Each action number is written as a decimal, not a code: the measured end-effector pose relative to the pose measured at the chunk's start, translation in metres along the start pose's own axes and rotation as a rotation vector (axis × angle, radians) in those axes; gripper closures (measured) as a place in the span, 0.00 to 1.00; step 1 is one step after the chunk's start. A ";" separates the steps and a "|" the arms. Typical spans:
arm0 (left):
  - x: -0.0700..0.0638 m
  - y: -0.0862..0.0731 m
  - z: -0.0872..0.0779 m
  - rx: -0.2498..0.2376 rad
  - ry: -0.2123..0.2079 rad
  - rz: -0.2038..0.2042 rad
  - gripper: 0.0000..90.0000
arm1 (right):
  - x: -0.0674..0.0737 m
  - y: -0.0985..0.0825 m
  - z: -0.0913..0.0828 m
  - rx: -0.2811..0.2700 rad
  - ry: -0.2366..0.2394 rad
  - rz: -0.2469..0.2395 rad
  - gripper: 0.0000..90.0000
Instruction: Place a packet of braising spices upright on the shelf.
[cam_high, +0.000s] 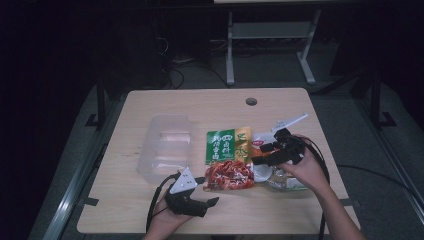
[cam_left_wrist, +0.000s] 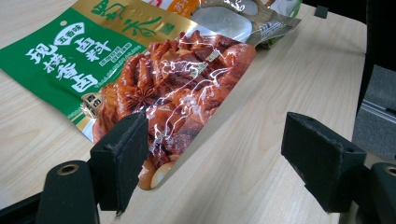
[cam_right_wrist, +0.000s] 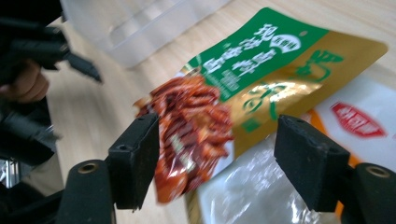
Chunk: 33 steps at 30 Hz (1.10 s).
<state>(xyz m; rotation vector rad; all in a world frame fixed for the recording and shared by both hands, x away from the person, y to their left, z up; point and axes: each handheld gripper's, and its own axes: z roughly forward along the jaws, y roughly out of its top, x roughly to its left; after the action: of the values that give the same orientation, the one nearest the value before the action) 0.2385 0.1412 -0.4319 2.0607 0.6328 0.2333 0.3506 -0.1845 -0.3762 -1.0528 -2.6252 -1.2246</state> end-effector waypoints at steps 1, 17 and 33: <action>0.000 0.000 0.000 0.000 0.000 -0.001 0.25 | -0.003 0.005 0.003 0.005 0.002 0.009 0.34; 0.000 0.001 0.002 0.002 -0.012 -0.003 0.26 | -0.057 0.040 0.044 0.112 -0.062 0.162 0.43; 0.000 0.001 0.004 0.007 -0.004 0.005 0.26 | -0.078 0.030 0.075 0.194 -0.030 0.274 0.65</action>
<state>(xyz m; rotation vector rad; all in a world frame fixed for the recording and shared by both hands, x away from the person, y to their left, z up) 0.2404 0.1371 -0.4332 2.0691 0.6273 0.2300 0.4448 -0.1628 -0.4327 -1.3451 -2.4524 -0.8854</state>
